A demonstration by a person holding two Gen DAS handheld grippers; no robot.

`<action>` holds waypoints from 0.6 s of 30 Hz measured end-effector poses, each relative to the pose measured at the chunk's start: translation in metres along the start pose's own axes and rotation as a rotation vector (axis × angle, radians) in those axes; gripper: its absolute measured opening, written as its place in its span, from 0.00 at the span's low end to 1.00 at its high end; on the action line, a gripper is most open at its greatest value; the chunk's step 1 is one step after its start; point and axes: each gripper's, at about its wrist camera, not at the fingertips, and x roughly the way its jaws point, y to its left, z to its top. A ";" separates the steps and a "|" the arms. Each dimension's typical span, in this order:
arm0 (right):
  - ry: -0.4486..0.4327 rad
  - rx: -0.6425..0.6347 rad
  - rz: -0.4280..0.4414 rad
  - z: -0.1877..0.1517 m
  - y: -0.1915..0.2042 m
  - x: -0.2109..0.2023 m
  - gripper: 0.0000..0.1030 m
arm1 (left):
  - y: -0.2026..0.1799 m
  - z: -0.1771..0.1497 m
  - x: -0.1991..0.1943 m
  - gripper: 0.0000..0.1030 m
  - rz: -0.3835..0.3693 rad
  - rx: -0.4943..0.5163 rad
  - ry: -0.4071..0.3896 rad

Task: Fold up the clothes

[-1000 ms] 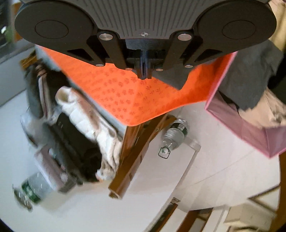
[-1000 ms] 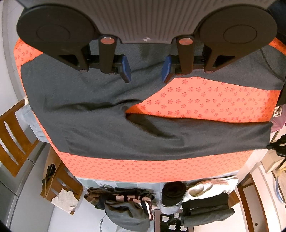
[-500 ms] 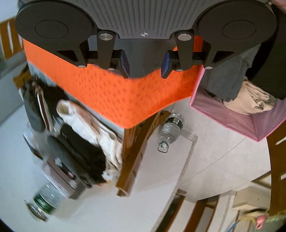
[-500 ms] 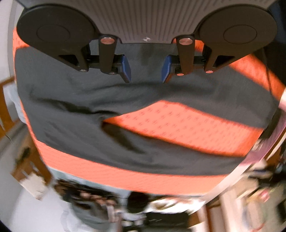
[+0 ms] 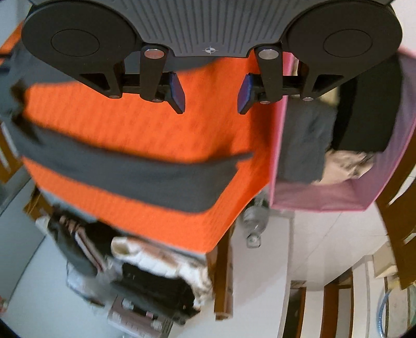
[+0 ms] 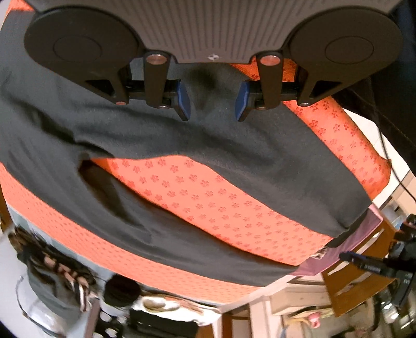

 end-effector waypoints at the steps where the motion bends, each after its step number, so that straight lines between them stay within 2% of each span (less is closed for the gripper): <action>1: 0.000 -0.003 0.004 0.001 -0.001 0.001 0.43 | 0.000 -0.006 -0.001 0.46 0.006 0.015 0.016; 7: 0.002 -0.035 0.023 0.004 0.002 0.008 0.43 | -0.008 -0.028 0.003 0.46 0.005 0.076 0.064; 13: -0.008 -0.028 0.014 0.010 0.006 0.009 0.43 | -0.012 -0.028 0.011 0.45 0.005 0.108 0.076; 18: -0.009 -0.018 0.004 0.012 0.011 0.010 0.43 | -0.015 -0.028 0.019 0.44 0.041 0.161 0.072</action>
